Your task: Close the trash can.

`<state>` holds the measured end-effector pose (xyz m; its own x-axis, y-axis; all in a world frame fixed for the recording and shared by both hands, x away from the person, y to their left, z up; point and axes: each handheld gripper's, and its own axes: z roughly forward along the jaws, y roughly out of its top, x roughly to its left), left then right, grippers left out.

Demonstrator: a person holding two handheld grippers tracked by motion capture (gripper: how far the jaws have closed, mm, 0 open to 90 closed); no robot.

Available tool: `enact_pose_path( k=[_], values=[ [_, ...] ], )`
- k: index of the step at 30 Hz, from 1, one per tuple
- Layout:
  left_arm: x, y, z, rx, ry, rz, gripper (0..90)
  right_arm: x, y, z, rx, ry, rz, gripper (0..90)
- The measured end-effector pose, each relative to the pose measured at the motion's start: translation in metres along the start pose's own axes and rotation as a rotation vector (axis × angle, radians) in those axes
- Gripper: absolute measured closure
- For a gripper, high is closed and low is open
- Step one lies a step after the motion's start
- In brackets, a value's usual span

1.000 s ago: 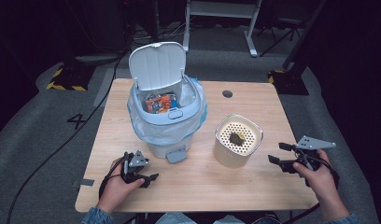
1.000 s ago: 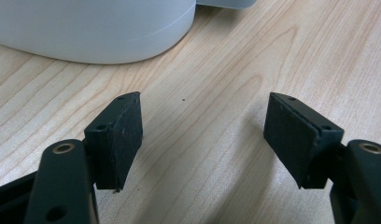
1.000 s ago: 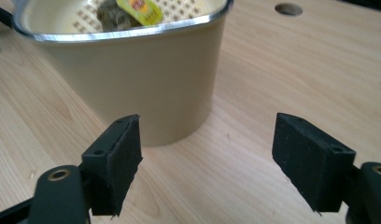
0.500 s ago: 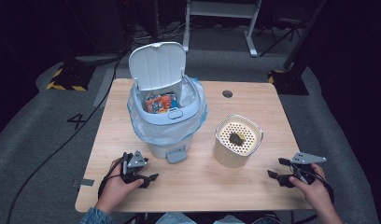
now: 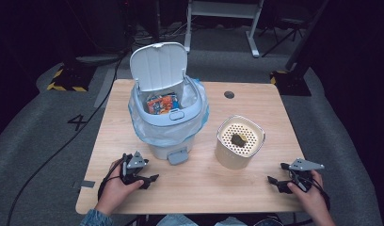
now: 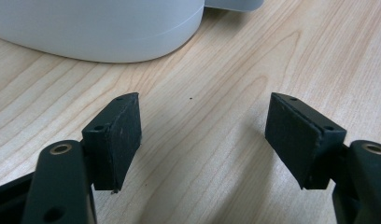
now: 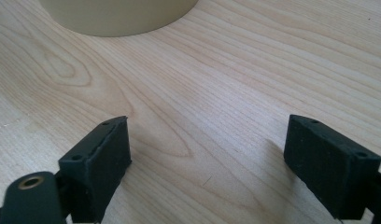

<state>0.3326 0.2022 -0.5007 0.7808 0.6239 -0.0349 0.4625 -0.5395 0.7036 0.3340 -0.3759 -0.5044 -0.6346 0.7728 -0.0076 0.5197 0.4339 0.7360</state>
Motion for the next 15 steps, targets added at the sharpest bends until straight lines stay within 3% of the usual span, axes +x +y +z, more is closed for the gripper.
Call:
enact_pose_path(
  k=[4,9,15],
  values=[
    [0.003,0.001,-0.007,-0.015,-0.016,-0.011,27.9,0.000,0.001,0.001,0.008,-0.012,0.010,11.1],
    [0.011,0.004,-0.026,-0.045,-0.073,-0.014,29.0,0.000,0.001,0.001,0.008,-0.011,0.009,11.1],
    [0.017,0.009,-0.048,-0.090,-0.094,-0.015,29.0,0.000,0.001,0.001,0.008,-0.011,0.009,11.1]
  ],
)
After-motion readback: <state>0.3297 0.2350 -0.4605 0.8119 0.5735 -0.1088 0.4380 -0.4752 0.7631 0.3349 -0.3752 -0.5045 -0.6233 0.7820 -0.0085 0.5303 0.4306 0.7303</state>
